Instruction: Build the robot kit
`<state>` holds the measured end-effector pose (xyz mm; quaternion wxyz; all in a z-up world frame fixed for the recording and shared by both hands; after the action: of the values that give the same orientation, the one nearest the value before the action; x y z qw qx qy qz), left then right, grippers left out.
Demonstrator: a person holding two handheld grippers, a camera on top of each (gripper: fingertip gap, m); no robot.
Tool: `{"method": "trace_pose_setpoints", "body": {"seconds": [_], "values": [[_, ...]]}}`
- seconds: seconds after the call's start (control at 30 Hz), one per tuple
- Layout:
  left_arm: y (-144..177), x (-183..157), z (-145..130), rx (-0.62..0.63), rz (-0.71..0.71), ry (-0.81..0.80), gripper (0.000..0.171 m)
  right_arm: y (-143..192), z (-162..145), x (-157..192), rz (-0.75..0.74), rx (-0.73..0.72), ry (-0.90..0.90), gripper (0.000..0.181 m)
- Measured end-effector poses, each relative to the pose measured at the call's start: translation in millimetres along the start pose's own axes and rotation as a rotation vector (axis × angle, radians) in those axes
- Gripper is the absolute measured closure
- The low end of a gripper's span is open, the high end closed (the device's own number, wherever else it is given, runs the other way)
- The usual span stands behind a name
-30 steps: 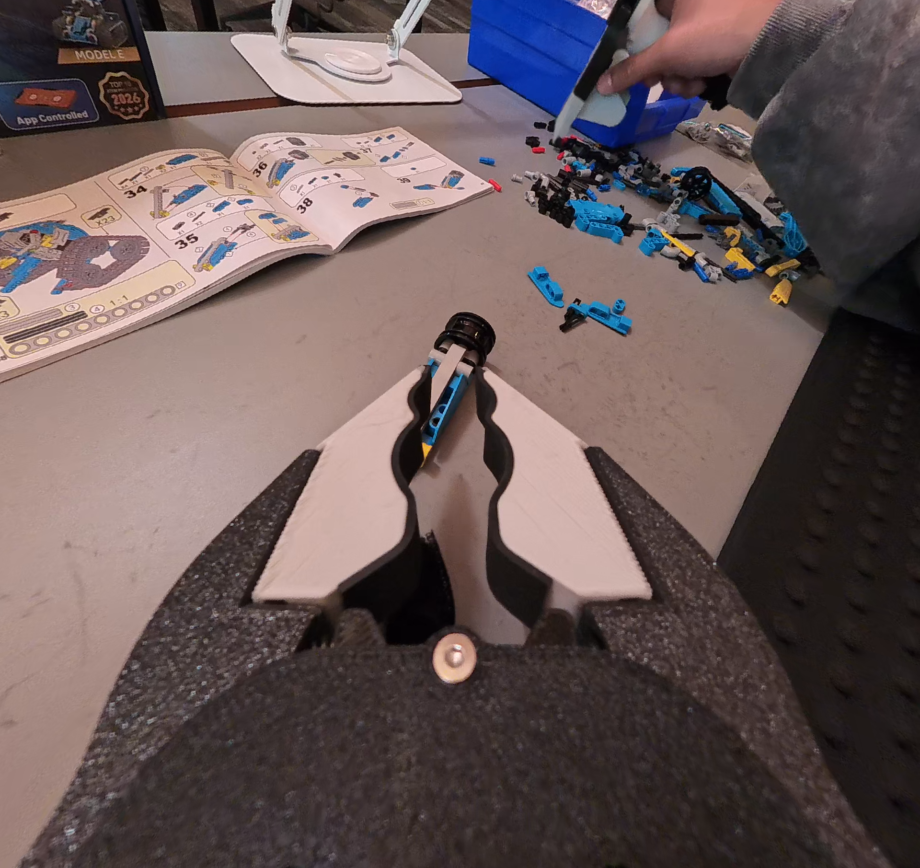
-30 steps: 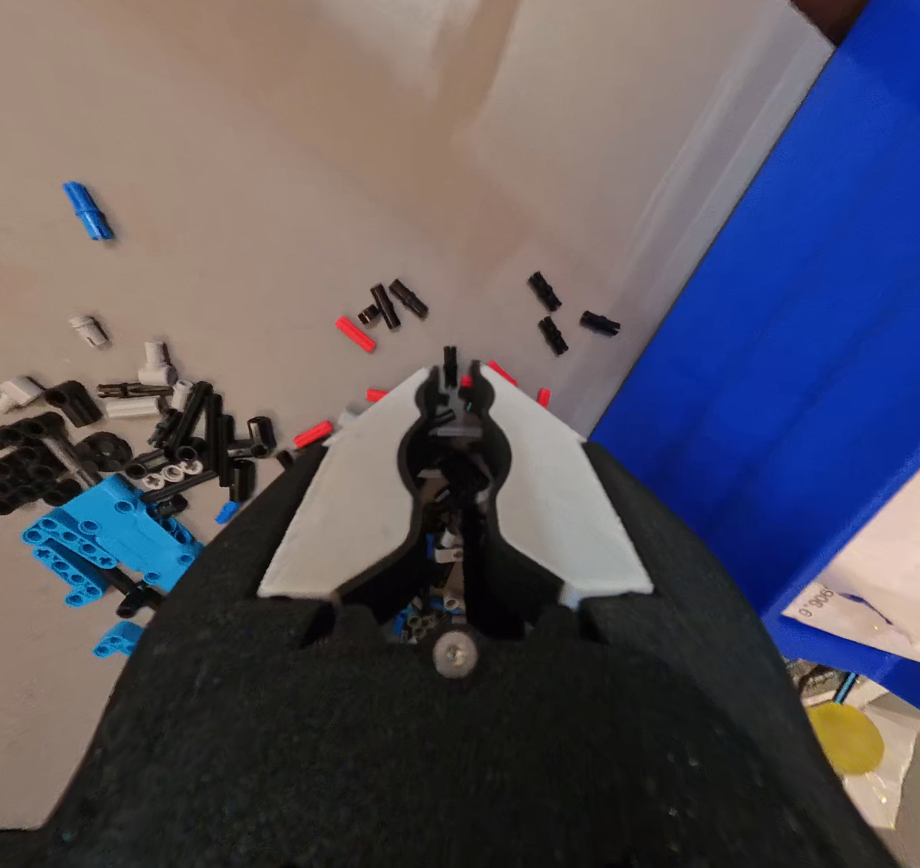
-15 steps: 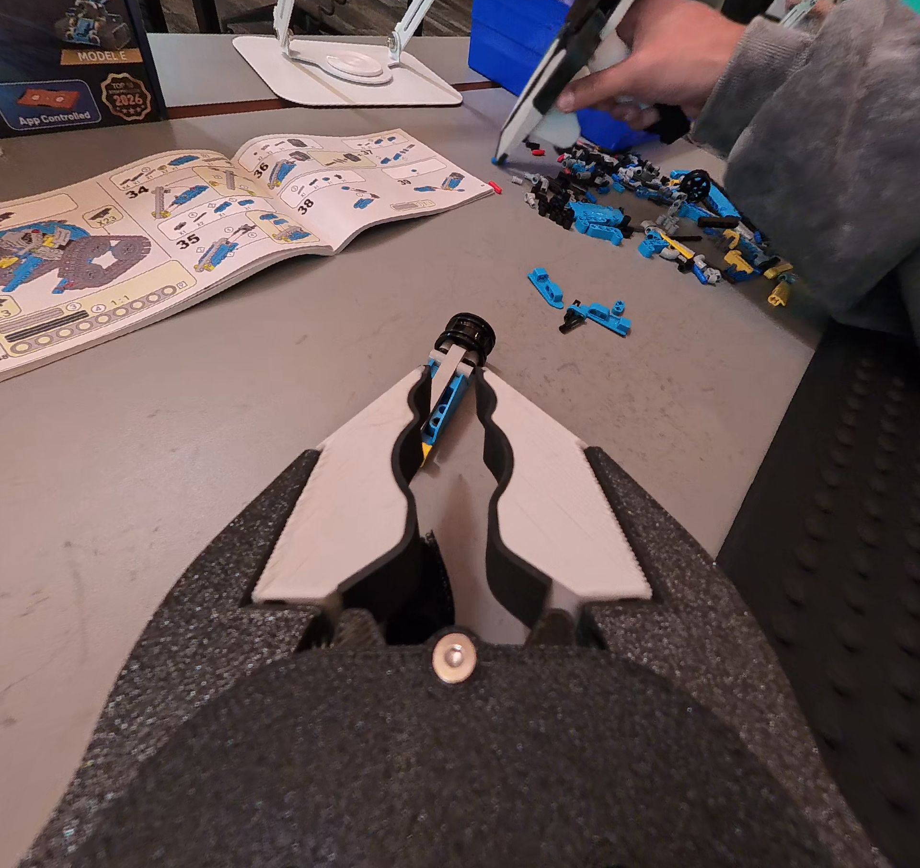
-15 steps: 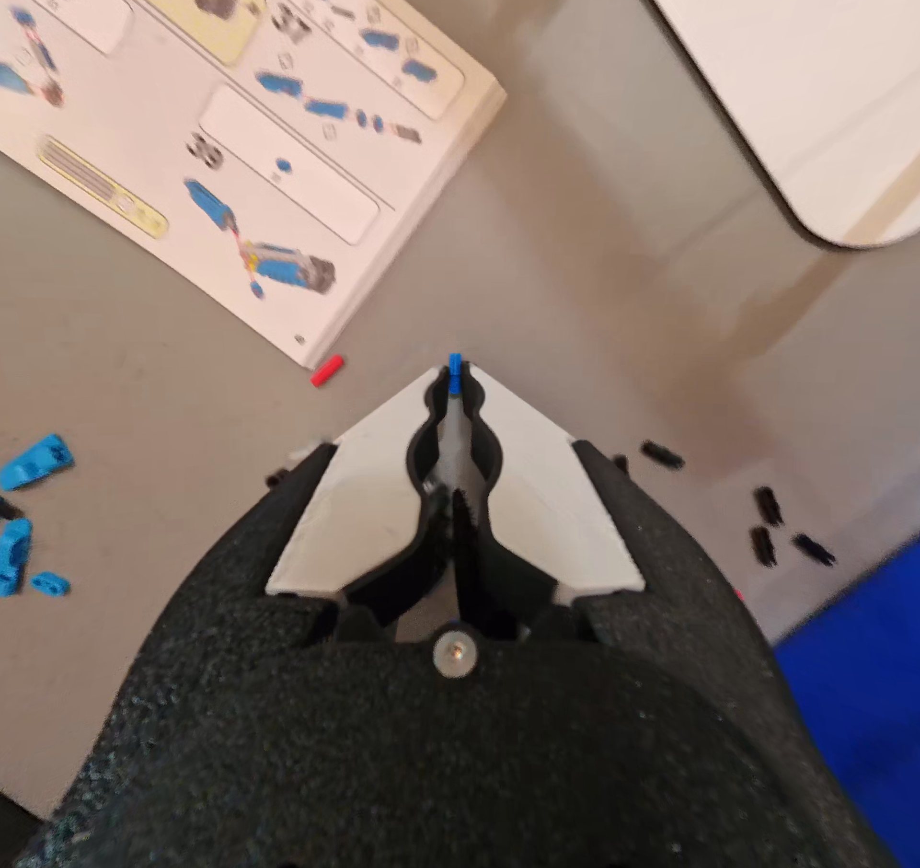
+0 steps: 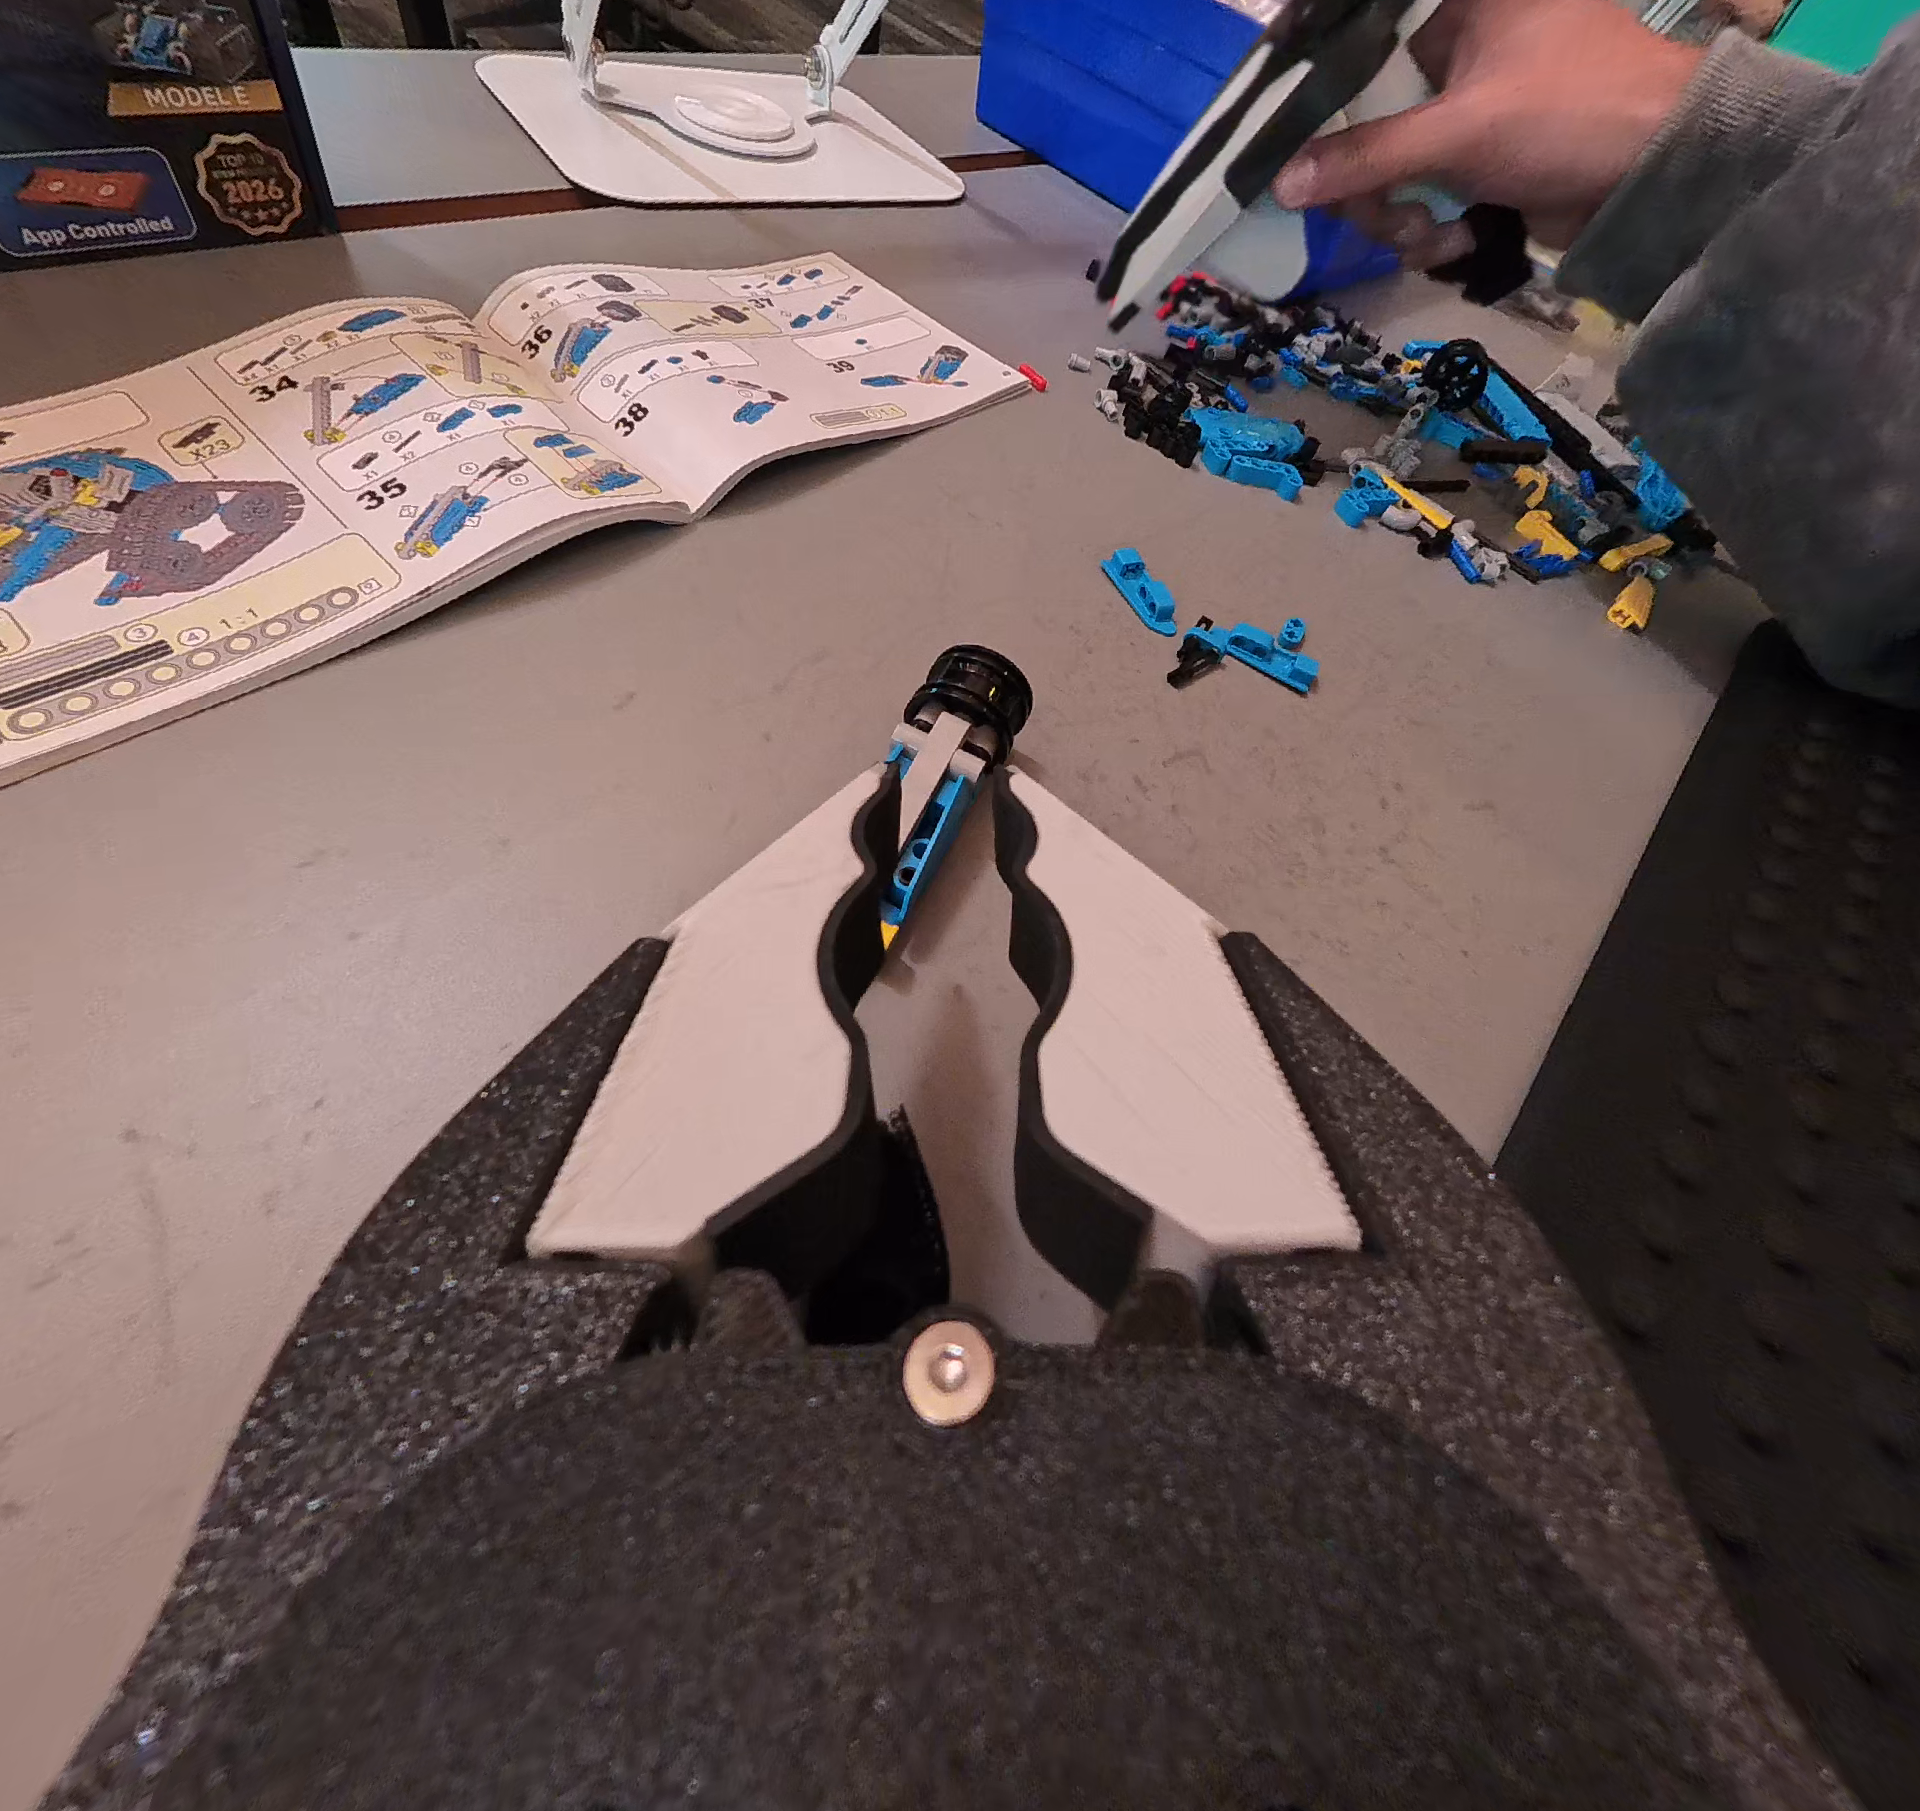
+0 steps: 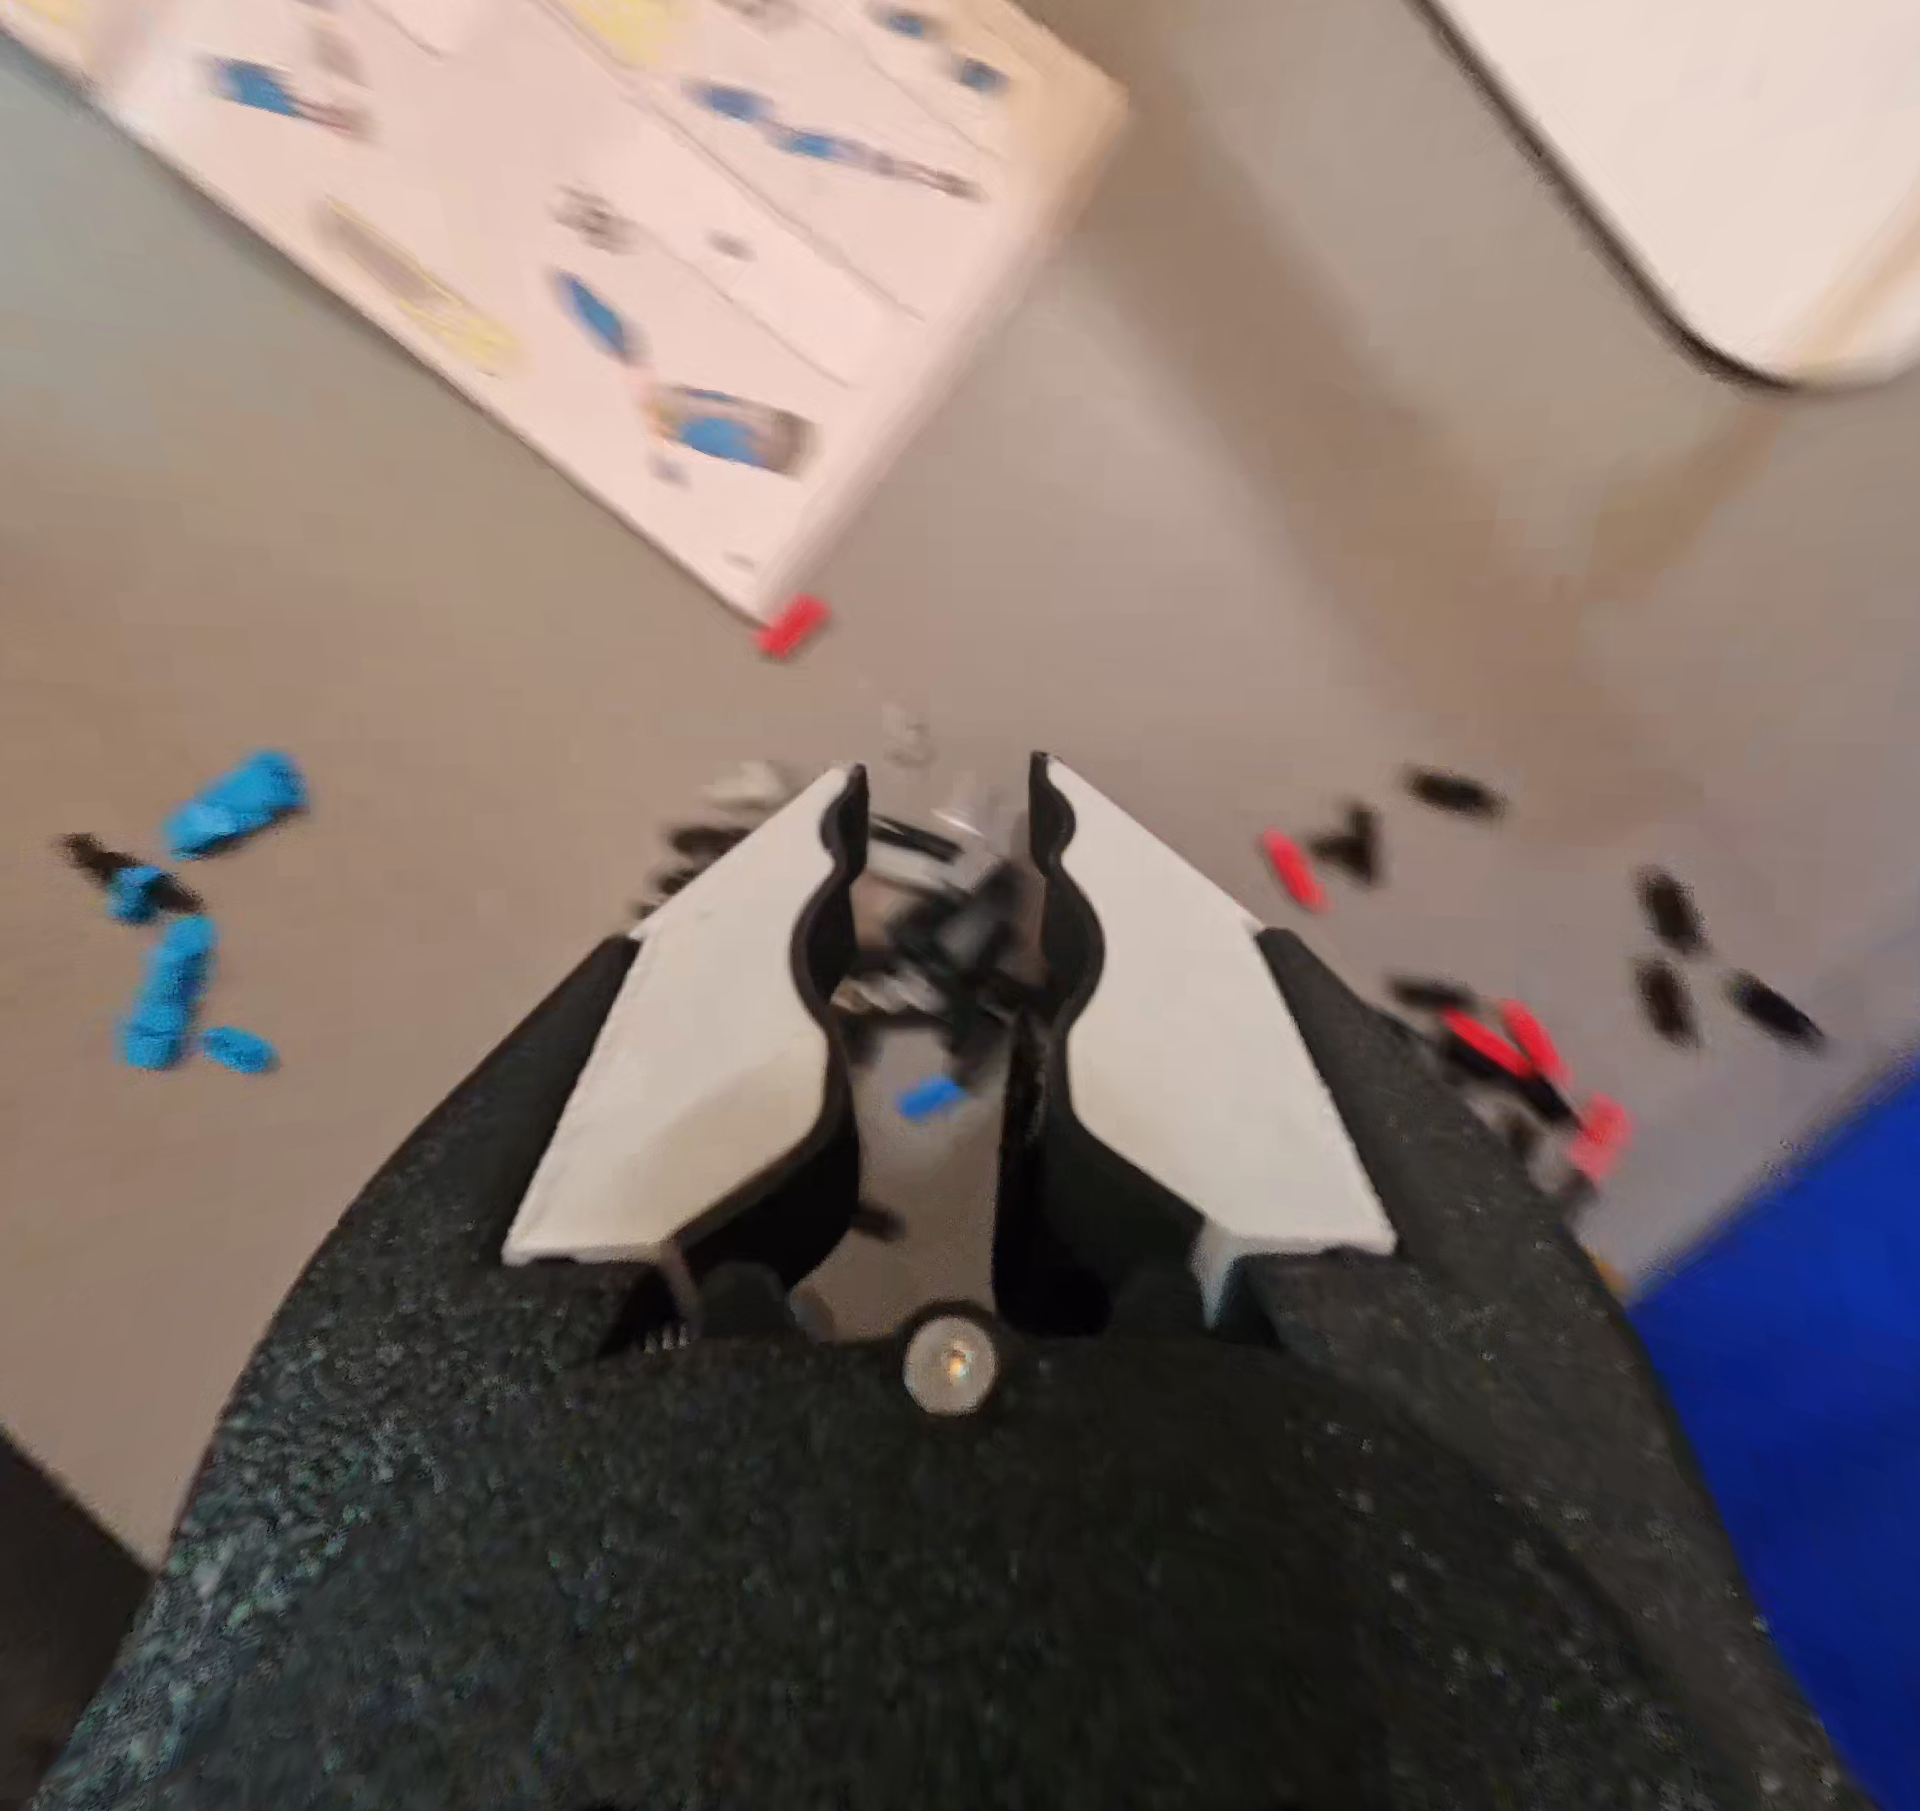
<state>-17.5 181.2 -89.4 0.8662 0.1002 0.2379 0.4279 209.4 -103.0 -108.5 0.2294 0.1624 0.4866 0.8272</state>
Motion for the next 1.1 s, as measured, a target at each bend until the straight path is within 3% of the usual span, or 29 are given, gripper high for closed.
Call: {"method": "trace_pose_setpoints", "body": {"seconds": [0.13, 0.33, 0.43, 0.53, 0.77, 0.87, 1.0, 1.1], "values": [[1, 0, 0, -0.003, 0.000, -0.002, 0.155, -27, 20, 36, 0.069, -0.002, 0.132, 0.150], [0, -1, -1, 0.004, -0.006, -0.008, 0.155, -37, 23, 30, 0.043, 0.010, 0.174, 0.157], [0, -1, -1, 0.005, -0.007, -0.008, 0.155, -36, 21, 27, 0.045, 0.016, 0.164, 0.172], [0, -1, 0, 0.002, -0.009, -0.006, 0.155, -32, 14, 24, 0.066, 0.032, 0.150, 0.178], [-1, -1, -1, 0.011, -0.013, -0.005, 0.155, 6, -21, -9, -0.105, 0.100, 0.124, 0.178], [-1, -2, -2, 0.018, -0.013, -0.007, 0.155, 10, -39, -14, -0.090, 0.127, 0.072, 0.177], [1, -9, -1, 0.014, -0.054, -0.042, 0.155, 15, -40, -14, -0.117, 0.081, 0.059, 0.165], [3, -19, 5, -0.028, -0.100, -0.089, 0.155, 39, -8, 24, -0.091, -0.125, 0.139, 0.154]]}}
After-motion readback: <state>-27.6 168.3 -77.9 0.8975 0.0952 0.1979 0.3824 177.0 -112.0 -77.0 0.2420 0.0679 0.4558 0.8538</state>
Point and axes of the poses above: each gripper's, where its closed fingertips meet, y back along the fingers, z out of its top, x = y × z across the jaws, the point moved 4 cm from there along y, back along the fingers, and after that the axes turned 7 degrees about y, right-handed, at the moved point
